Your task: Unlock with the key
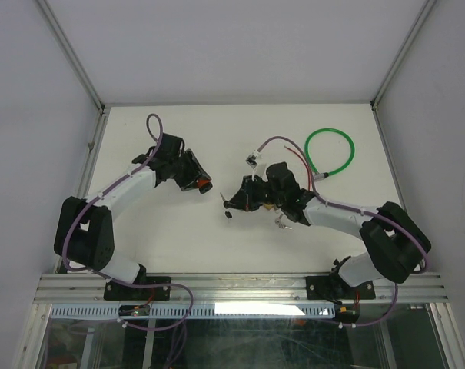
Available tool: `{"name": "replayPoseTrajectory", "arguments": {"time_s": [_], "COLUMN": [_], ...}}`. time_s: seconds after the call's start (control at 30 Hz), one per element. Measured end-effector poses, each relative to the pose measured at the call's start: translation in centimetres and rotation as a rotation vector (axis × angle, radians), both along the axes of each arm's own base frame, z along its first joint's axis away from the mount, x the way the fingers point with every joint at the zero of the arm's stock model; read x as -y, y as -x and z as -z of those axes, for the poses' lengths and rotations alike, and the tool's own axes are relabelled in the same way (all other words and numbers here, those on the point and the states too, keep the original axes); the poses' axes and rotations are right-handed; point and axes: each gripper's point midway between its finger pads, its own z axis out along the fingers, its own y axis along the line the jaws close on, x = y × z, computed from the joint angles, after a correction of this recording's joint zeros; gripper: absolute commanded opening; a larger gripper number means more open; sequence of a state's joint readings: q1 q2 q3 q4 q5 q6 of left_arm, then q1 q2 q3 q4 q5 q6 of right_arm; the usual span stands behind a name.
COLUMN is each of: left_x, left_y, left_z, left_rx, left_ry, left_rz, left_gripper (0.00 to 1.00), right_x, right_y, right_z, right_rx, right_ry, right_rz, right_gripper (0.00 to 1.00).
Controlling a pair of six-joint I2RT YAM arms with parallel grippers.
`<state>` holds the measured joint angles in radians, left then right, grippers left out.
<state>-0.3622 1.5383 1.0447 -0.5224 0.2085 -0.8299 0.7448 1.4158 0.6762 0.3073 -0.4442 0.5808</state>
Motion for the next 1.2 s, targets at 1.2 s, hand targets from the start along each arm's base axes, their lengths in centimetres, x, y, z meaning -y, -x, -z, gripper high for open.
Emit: {"name": "replayPoseTrajectory", "arguments": {"time_s": [1.2], "left_x": [3.5], "left_y": [1.7], "left_z": [-2.8], "left_rx": [0.084], "left_ry": [0.081], "left_rz": [0.012], "left_gripper": [0.07], "right_x": [-1.8], "right_y": [-1.1], "right_z": [0.7], "right_rx": [-0.112], "right_ry": [0.0], "right_rz": [0.018], "right_gripper": [0.0]}}
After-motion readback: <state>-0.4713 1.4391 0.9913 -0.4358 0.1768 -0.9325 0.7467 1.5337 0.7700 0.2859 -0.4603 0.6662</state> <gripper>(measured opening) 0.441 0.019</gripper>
